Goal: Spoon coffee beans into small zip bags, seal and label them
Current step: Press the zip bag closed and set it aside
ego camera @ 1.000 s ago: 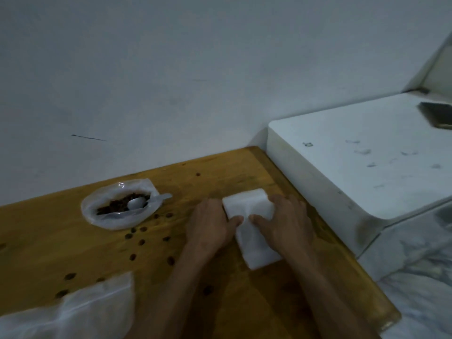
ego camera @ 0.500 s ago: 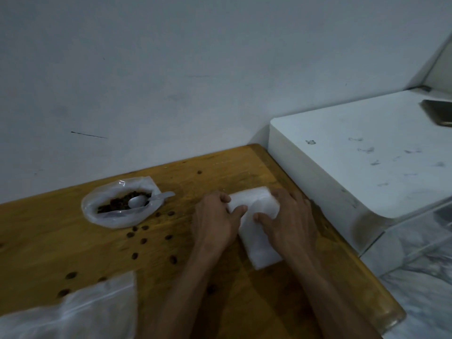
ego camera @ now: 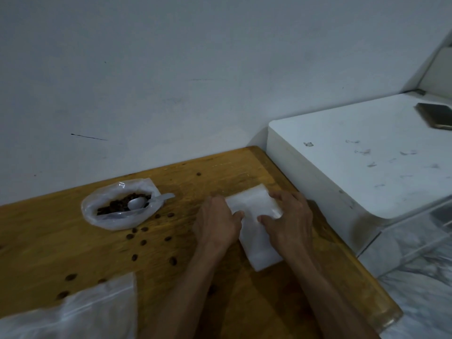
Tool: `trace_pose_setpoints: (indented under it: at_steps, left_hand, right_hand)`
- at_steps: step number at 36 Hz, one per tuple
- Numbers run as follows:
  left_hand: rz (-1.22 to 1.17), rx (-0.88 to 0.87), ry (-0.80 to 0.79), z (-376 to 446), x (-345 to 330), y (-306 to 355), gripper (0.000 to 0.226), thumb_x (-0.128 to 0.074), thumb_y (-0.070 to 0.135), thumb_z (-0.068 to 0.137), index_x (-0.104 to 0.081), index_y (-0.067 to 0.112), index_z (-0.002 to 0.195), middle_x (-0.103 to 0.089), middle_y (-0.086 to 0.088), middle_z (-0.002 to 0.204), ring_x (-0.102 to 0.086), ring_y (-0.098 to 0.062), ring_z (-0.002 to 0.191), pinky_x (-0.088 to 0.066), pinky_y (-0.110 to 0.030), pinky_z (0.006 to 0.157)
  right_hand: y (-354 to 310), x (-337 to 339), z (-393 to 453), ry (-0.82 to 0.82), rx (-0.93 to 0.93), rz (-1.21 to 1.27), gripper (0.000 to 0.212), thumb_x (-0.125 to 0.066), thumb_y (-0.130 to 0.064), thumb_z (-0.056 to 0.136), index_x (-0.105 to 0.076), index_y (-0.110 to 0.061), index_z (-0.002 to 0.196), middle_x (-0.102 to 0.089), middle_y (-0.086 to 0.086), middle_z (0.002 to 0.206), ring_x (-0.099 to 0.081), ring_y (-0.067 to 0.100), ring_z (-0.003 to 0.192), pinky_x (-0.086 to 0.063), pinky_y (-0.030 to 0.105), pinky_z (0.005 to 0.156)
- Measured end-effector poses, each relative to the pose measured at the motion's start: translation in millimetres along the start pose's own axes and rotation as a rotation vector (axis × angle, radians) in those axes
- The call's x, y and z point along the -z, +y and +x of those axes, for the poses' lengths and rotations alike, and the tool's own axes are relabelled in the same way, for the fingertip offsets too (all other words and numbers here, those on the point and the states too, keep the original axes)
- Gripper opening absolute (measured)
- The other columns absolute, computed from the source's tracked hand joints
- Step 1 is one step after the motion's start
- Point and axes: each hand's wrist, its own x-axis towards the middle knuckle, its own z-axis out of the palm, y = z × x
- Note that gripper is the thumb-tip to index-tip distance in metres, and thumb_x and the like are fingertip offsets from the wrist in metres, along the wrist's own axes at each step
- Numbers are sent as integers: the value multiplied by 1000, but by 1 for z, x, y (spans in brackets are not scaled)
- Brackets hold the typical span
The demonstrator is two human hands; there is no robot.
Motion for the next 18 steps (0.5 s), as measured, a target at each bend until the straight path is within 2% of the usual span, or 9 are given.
trace_pose_setpoints:
  at_steps: [2,6,8,11,13,15,18]
  left_hand:
    - [-18,7,-8,1,2,0,40,-75,43,82,-63,20,112,-66,0,106,-64,-18,91,-58,-36,72]
    - [-71,34,-39,2,6,0,42,-76,45,80,-61,22,112,-67,2,99,-65,-17,87,-59,-39,72]
    - [-142,57,-50,2,9,1,43,-77,45,79,-59,23,112,-66,3,96,-65,-16,85,-60,-40,73]
    - [-311,99,-55,1,14,1,30,-76,42,81,-55,28,96,-60,8,87,-61,-11,81,-59,-41,78]
    - [-401,115,-66,1,18,1,33,-76,41,83,-58,25,105,-58,10,85,-58,-7,79,-58,-40,80]
    - [-475,139,-80,0,23,2,43,-75,43,83,-59,21,116,-61,8,93,-59,-10,85,-58,-37,78]
    - [-593,126,-113,-4,29,2,31,-72,46,85,-67,22,104,-68,5,99,-64,-12,88,-59,-35,72]
  right_hand:
    - [-2,3,1,49,-30,77,51,-84,-12,76,-63,-19,123,-58,1,125,-55,16,111,-35,12,77]
    - [-4,8,4,63,-90,268,41,-85,-13,75,-60,-28,103,-62,-8,92,-56,0,78,-38,9,61]
    - [-1,9,6,19,-115,322,34,-84,-15,77,-60,-27,98,-64,-9,86,-58,0,78,-42,12,63]
    - [3,11,10,-47,-137,402,15,-80,-20,82,-68,-21,91,-69,-4,85,-65,10,82,-49,21,67]
    - [2,14,11,-77,-144,460,7,-76,-24,86,-69,-21,85,-71,-1,84,-68,16,83,-56,31,70]
    - [-1,19,11,-96,-169,524,6,-73,-23,89,-70,-20,85,-73,1,85,-69,19,84,-60,38,75]
    - [-7,27,8,-115,-177,546,8,-67,-23,93,-70,-17,89,-72,2,86,-68,18,82,-57,30,66]
